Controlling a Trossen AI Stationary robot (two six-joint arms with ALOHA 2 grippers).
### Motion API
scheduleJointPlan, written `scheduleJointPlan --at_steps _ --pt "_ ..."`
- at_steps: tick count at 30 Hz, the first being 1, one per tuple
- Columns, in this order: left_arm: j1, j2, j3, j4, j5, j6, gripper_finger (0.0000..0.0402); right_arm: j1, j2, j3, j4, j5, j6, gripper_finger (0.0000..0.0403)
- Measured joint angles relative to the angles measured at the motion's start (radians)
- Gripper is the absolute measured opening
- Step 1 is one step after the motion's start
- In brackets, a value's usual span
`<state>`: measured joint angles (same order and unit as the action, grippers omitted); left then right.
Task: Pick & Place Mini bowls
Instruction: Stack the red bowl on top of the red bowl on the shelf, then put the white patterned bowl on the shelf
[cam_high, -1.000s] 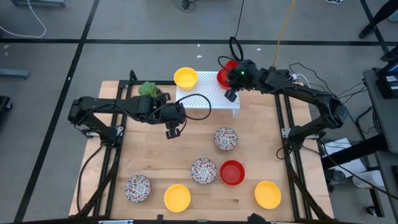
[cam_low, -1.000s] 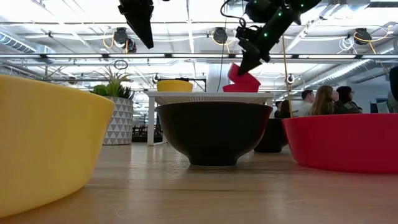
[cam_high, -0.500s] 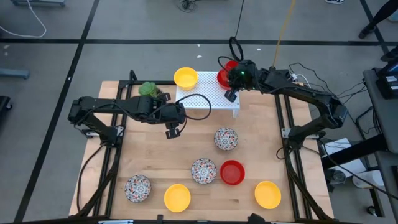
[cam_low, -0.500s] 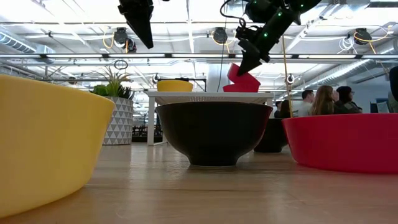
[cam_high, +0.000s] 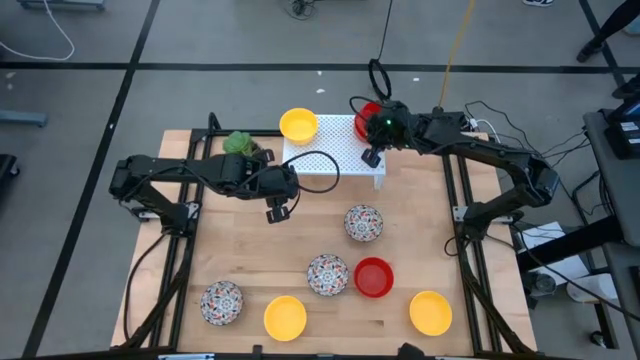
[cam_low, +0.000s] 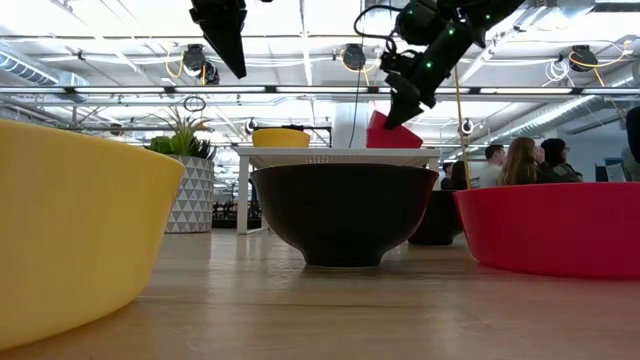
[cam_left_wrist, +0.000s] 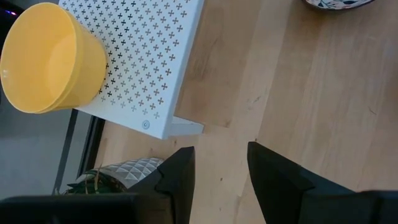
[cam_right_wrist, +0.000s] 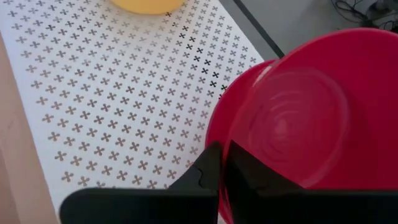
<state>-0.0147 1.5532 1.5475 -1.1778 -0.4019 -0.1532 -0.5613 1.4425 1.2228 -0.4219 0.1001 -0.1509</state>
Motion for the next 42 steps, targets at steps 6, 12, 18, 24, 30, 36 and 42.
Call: scheduleJointPlan --at_steps 6,12,18,24,30,36,42 --pt "0.0 0.0 0.0 0.0 0.0 0.0 0.0152 0.0 0.0 -0.004 0.041 0.0 0.0 0.0007" --pt "0.0 0.0 0.0 0.0 0.0 0.0 0.0152 0.0 0.0 -0.004 0.052 -0.001 0.0 0.0016" --pt "0.0 0.0 0.0 0.0 0.0 0.0 0.0152 0.003 0.0 -0.004 0.082 -0.072 0.0 0.0056" --pt "0.0 0.0 0.0 0.0 0.0 -0.007 0.0152 0.016 0.0 -0.004 0.193 -0.105 0.0 0.0096" --pt "0.0 0.0 0.0 -0.001 0.0 -0.008 0.0152 0.048 -0.043 -0.005 0.228 -0.105 -0.019 0.0114" --pt "0.0 0.0 0.0 -0.002 0.0 -0.007 0.0152 0.114 -0.138 -0.005 0.142 -0.1 -0.011 0.0107" --pt "0.0 0.0 0.0 0.001 0.022 -0.018 0.0152 0.217 -0.221 -0.005 0.032 -0.103 0.006 0.0107"
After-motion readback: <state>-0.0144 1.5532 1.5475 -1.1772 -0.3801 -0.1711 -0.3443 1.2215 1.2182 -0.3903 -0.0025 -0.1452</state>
